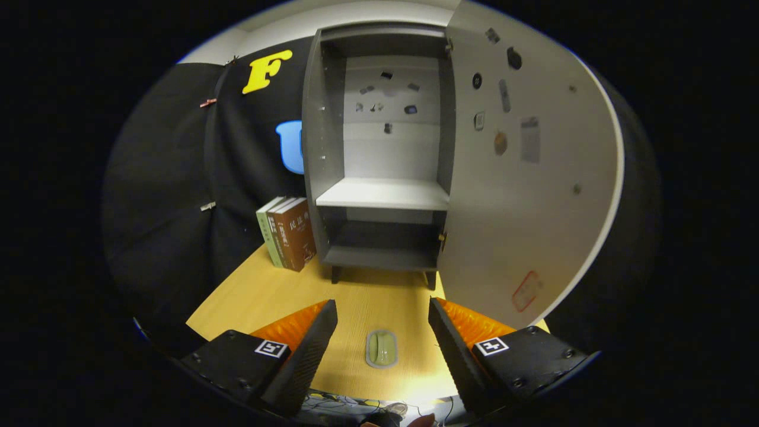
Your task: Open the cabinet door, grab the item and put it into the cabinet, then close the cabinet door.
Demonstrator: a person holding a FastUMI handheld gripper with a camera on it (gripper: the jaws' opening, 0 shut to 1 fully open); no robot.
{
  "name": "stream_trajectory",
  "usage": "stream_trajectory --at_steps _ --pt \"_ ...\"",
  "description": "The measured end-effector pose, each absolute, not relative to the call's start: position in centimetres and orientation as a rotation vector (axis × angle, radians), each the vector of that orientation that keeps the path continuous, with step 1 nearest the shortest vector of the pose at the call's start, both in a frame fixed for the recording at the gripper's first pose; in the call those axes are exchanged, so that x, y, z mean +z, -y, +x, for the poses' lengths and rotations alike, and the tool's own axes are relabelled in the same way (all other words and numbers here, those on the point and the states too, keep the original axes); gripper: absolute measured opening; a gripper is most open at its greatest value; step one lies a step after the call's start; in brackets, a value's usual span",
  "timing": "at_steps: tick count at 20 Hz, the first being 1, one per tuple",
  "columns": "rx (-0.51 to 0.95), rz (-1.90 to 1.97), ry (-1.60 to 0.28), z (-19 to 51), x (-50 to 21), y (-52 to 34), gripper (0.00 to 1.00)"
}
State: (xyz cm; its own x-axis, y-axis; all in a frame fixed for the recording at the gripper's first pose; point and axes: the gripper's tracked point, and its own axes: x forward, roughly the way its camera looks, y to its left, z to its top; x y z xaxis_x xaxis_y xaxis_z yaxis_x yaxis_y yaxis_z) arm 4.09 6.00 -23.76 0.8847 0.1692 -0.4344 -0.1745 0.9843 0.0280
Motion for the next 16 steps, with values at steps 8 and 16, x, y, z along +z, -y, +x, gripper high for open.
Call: stream_trajectory --at_steps 8,16 --pt "0.156 -0.004 -0.658 6.5 -36.5 -6.3 0.99" --pt "0.163 -0.011 -0.835 8.6 -46.5 -6.6 0.99"
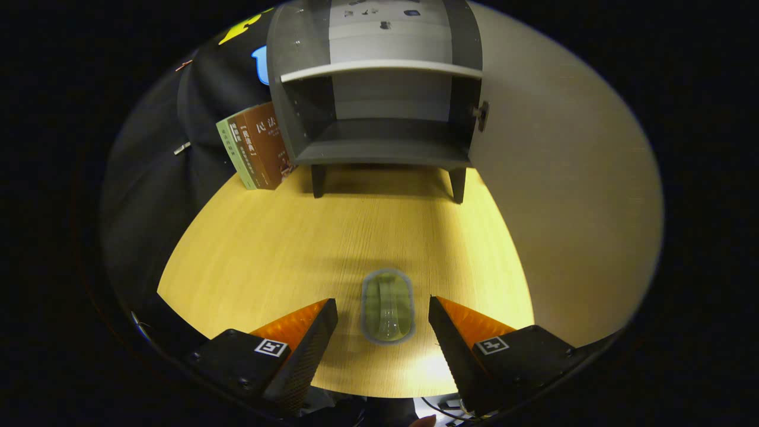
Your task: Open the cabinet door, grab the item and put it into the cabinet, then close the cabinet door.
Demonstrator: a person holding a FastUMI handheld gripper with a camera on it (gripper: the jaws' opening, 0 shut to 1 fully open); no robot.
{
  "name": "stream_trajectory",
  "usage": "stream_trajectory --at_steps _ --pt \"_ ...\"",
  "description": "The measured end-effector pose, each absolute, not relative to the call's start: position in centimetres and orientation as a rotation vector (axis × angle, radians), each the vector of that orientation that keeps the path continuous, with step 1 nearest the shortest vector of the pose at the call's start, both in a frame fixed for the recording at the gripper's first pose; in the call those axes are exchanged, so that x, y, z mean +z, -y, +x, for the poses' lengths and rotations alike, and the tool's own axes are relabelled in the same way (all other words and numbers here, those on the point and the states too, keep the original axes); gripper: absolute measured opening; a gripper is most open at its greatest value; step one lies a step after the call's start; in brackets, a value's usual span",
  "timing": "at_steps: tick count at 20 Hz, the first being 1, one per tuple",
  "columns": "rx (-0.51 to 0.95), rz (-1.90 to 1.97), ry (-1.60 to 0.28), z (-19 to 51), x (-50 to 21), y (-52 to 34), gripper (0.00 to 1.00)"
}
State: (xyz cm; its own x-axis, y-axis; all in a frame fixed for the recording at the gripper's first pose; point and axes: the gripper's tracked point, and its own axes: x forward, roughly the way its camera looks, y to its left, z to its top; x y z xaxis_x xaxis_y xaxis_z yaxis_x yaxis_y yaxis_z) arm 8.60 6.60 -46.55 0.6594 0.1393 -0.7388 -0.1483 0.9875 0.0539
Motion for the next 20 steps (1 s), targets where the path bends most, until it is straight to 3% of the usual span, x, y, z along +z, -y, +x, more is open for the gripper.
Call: stream_trajectory --at_steps 5,7,9,11,12,13,14,16,20 --pt "0.147 -0.043 -0.925 9.9 -52.4 -6.6 0.86" --pt "0.145 -0.103 -0.936 10.3 -53.7 -6.1 0.78" --pt "0.153 -0.153 -0.944 10.4 -54.5 -6.1 0.63" --pt "0.178 -0.18 -0.935 10.6 -54.7 -6.5 0.6" --pt "0.168 -0.19 -0.933 10.9 -54.8 -6.4 0.28" --pt "0.159 -0.184 -0.937 11.1 -54.8 -6.4 0.29" --pt "0.158 -0.178 -0.938 11.0 -54.6 -6.4 0.21" --pt "0.154 -0.17 -0.928 11.3 -54.5 -6.3 0.16" --pt "0.137 -0.134 -0.906 11.5 -51.5 -6.3 0.16"
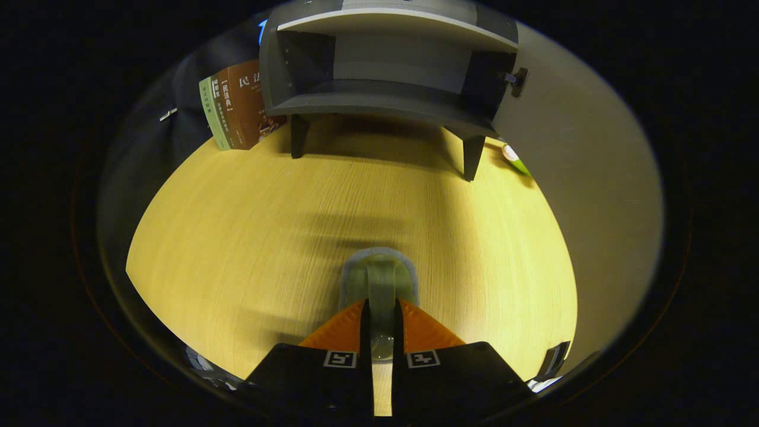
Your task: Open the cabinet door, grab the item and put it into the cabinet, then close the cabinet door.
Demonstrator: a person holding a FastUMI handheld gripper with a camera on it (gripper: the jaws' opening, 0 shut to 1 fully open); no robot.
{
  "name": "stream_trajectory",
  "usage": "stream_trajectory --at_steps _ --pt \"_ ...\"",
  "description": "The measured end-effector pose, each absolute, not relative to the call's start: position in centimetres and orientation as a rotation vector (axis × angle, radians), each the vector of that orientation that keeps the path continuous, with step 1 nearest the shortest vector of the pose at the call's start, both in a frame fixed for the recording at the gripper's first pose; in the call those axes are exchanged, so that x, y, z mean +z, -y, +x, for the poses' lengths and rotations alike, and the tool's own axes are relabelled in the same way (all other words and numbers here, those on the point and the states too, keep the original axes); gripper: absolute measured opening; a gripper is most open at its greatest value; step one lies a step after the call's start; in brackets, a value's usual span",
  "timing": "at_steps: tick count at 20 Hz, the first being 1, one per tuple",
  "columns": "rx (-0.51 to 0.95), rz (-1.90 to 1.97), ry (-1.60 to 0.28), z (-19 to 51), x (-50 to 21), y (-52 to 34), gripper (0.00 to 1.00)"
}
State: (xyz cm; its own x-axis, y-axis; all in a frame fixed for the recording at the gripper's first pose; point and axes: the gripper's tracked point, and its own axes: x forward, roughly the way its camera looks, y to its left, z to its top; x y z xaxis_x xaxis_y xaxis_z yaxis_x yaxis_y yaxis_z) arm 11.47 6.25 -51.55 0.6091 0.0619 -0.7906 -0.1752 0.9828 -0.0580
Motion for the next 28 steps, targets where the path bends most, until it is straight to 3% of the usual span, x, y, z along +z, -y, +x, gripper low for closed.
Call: stream_trajectory --at_steps 14,21,28 --pt "0.173 -0.036 -0.703 16.1 -29.9 -9.9 0.16" --pt "0.126 0.023 -0.618 23.3 -22.0 -10.2 0.16" --pt "0.075 0.02 -0.569 31.8 -18.6 -10.1 0.16"
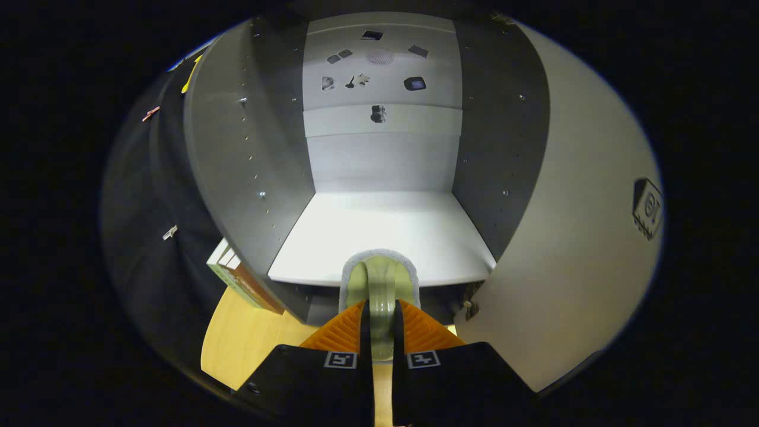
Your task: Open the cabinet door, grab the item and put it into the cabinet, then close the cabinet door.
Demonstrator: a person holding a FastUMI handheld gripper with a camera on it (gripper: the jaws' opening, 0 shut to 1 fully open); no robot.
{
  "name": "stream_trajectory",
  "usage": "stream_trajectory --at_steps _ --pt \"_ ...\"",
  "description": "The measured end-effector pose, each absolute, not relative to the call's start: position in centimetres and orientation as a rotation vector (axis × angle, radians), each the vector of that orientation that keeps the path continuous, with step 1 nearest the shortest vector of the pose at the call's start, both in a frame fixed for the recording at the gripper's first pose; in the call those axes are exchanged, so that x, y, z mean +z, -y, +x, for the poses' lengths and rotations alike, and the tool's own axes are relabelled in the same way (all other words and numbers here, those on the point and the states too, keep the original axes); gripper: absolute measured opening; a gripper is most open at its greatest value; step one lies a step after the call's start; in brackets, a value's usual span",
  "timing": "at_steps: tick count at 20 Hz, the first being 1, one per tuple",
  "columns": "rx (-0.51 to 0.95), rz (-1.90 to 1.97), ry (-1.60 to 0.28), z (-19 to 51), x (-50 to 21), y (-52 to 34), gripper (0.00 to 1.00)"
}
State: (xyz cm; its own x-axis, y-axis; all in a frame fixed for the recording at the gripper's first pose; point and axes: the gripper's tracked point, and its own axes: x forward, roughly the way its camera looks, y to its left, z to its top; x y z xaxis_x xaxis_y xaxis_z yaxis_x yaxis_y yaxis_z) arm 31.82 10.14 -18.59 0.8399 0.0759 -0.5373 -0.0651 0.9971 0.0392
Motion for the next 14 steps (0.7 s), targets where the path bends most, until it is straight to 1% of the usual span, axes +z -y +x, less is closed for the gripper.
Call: stream_trajectory --at_steps 9,14 --pt "0.081 -0.034 -0.631 40.0 -22.1 -11.0 0.16" --pt "0.067 -0.018 -0.631 44.9 -21.6 -10.9 0.16"
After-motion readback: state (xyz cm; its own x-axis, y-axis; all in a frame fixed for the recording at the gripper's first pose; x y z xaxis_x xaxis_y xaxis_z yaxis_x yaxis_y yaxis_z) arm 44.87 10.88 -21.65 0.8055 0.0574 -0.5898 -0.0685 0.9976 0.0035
